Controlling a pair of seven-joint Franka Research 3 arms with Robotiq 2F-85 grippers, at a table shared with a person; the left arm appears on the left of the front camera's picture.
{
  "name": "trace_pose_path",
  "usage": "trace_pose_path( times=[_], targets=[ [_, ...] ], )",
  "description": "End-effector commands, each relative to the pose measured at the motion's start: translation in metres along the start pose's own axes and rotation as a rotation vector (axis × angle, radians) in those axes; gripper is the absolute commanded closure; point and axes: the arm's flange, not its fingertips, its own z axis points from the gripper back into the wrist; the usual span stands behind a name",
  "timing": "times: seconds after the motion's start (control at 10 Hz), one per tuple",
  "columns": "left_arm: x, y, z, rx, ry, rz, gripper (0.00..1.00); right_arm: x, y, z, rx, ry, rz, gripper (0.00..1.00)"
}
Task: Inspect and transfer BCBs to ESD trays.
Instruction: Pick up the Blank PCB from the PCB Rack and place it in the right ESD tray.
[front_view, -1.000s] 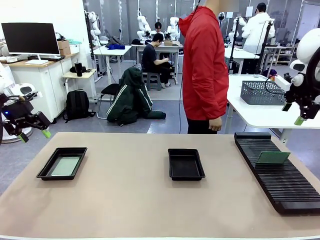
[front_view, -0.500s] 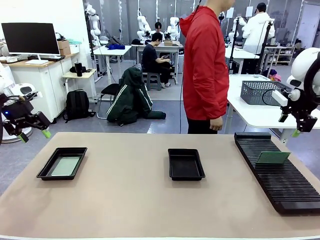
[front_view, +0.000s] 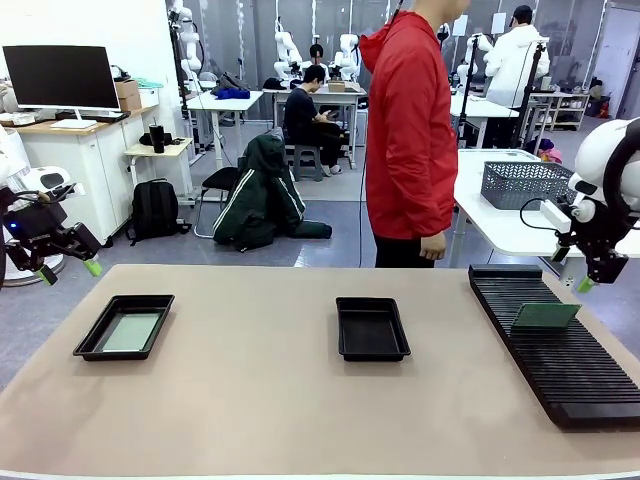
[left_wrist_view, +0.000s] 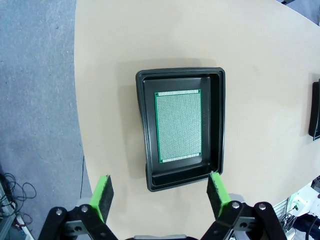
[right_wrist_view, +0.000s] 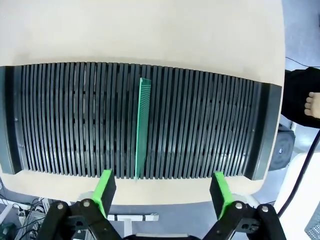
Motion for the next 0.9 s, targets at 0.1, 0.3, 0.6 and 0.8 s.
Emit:
trace_pose_path(
  times=[0.1,0.3,0.6,0.8],
  targets=[
    [0.000,0.001,-0.002,0.001,-0.007,0.005,0.00,0.000,0.011,-0.018,-0.043,-0.031,0.023,0.00],
    [0.000,0.001,-0.002,0.001,-0.007,0.005,0.00,0.005,0.016,-0.028,-0.045,-0.024,0.025,0.00],
    [0.000,0.001,-0.002,0.001,-0.007,0.005,0.00,0.010,0.023,-0.045,-0.064,-0.012,0.006,0.00],
    [0.000,0.001,-0.002,0.001,-0.007,0.005,0.00,0.010,0.027,-0.054,-0.066,-0.013,-0.001,0.00]
  ],
)
